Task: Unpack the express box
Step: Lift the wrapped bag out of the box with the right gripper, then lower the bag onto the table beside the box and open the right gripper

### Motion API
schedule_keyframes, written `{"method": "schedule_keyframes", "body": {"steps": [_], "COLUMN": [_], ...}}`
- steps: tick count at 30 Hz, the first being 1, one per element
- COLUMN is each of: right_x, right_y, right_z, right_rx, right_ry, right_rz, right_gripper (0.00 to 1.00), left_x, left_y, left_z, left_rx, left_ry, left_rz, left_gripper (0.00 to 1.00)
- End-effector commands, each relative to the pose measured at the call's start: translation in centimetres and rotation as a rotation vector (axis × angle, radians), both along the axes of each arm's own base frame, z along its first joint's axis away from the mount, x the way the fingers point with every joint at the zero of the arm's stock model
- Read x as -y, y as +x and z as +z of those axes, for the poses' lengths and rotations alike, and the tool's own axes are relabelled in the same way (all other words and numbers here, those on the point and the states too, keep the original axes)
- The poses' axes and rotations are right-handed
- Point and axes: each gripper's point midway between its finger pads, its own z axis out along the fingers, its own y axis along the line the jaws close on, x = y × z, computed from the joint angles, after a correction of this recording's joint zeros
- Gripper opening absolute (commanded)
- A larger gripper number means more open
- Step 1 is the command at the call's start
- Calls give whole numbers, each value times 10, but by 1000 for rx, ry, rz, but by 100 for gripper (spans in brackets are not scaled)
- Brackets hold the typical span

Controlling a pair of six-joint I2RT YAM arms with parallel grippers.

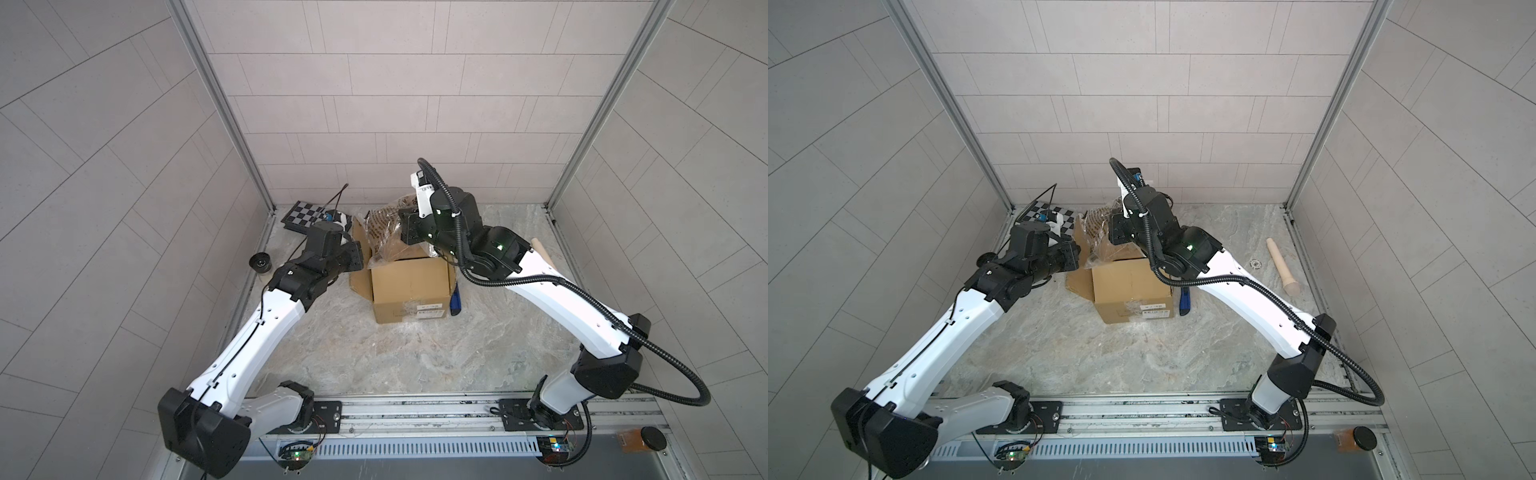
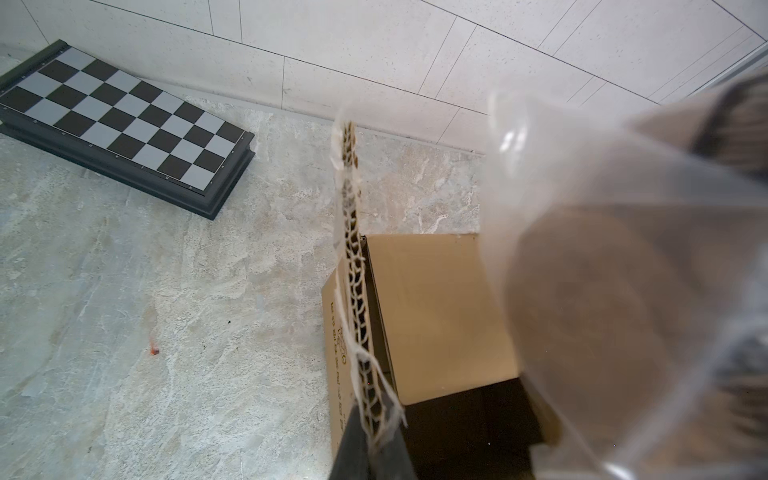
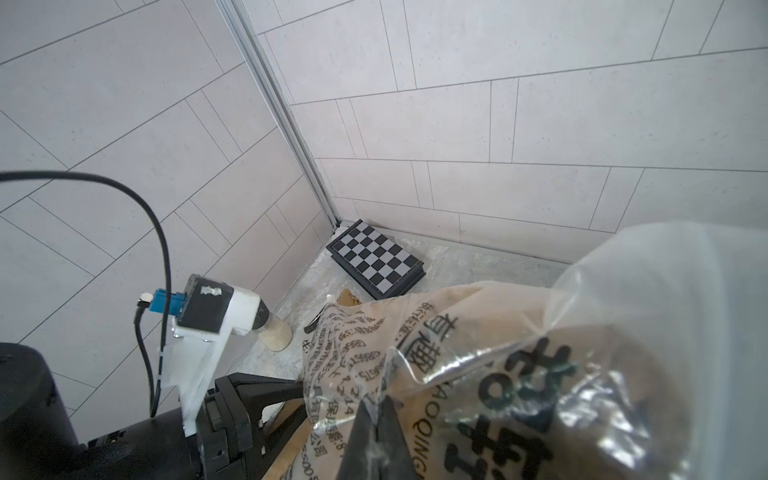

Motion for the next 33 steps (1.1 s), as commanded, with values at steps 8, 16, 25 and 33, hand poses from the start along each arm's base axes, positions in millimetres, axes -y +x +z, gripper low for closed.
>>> {"method": "schedule_keyframes", "body": {"steps": [8, 16, 25, 33], "right_x": [51, 124, 213, 253], "right_y": [-23, -36, -44, -31], "right_z": [89, 113, 79, -2], "right_rx": [178, 211, 142, 5], "right_ry": [111, 141, 117, 41], "right_rz": [-48, -157, -345, -465], "right_gripper": [0, 0, 0, 0], "left_x": [-19, -36, -41, -37], "left_y": [5, 17, 28, 36], "left_z": [9, 24, 35, 27], "left_rx": [24, 53, 59, 27], "left_ry": [124, 114, 137, 114], "left_rz": [42, 79, 24, -24], "left_gripper": [0, 0, 0, 0]}}
